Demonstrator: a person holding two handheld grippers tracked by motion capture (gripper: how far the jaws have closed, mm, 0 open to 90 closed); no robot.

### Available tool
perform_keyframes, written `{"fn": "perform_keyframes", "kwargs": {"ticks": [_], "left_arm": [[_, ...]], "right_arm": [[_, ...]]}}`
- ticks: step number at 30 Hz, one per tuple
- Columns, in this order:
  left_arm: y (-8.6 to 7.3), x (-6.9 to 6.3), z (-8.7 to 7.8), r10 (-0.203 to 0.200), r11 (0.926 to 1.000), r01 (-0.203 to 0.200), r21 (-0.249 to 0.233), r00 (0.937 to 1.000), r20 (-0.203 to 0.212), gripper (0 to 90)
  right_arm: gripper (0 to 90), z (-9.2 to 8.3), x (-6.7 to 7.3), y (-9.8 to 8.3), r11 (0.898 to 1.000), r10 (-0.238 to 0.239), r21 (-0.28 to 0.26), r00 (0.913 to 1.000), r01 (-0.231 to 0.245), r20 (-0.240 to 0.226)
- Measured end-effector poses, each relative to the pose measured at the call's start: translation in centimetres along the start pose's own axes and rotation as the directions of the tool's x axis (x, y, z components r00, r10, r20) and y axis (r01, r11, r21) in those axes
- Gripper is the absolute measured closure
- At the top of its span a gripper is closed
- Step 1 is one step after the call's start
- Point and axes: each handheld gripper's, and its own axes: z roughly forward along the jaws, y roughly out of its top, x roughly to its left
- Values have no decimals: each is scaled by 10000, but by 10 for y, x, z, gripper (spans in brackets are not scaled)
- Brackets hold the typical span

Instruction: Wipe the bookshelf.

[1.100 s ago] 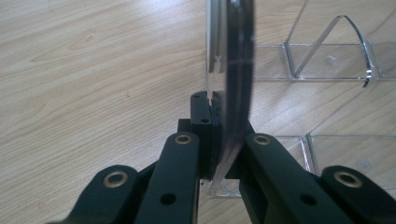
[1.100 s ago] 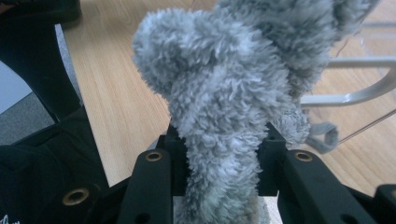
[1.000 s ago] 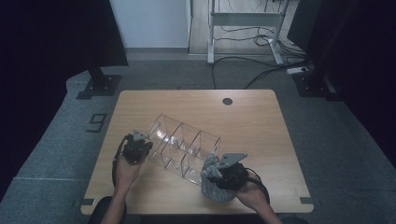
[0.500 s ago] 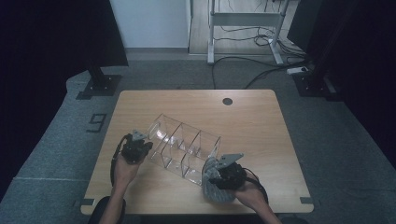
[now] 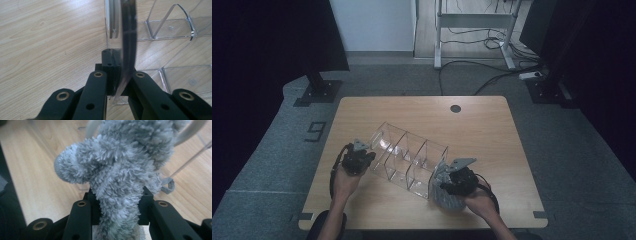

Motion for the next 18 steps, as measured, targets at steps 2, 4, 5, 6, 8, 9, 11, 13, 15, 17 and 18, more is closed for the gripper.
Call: {"fn": "perform_keyframes", "kwargs": {"ticks": [2,4,5,6,8,9,11,13,15,17,18], "left_arm": [[0,0,0,-4,10000,4,0,10000,0,868],[0,0,0,-7,10000,7,3,10000,2,868],[0,0,0,-4,10000,4,2,10000,4,868],[0,0,0,-3,10000,3,2,10000,2,868],[0,0,0,-7,10000,7,-1,10000,1,868],[0,0,0,-6,10000,6,2,10000,5,868],[0,0,0,12,10000,-12,6,10000,-13,866],[0,-1,0,25,10000,-25,30,10000,-41,865],[0,-1,0,16,10000,-16,20,10000,-25,865],[0,-1,0,10,10000,-10,19,10000,-22,865],[0,-1,0,12,10000,-12,20,10000,-27,865]], "right_arm": [[643,1,-3,0,9999,114,-46,9999,-114,108],[644,1,-7,1,9998,198,-47,9996,-197,188],[644,1,-9,2,9997,225,-54,9995,-224,222],[643,1,-11,2,9997,251,-56,9993,-250,267],[643,2,-14,2,9993,360,-86,9986,-357,378],[643,2,-16,2,9993,372,-113,9984,-368,414],[643,2,-20,3,9988,483,-123,9976,-477,499],[643,3,-24,4,9986,526,-143,9968,-518,604],[643,3,-28,4,9979,625,-192,9954,-612,731],[644,3,-33,5,9970,756,-227,9938,-740,821],[643,4,-35,6,9967,802,-220,9930,-786,872]]}}
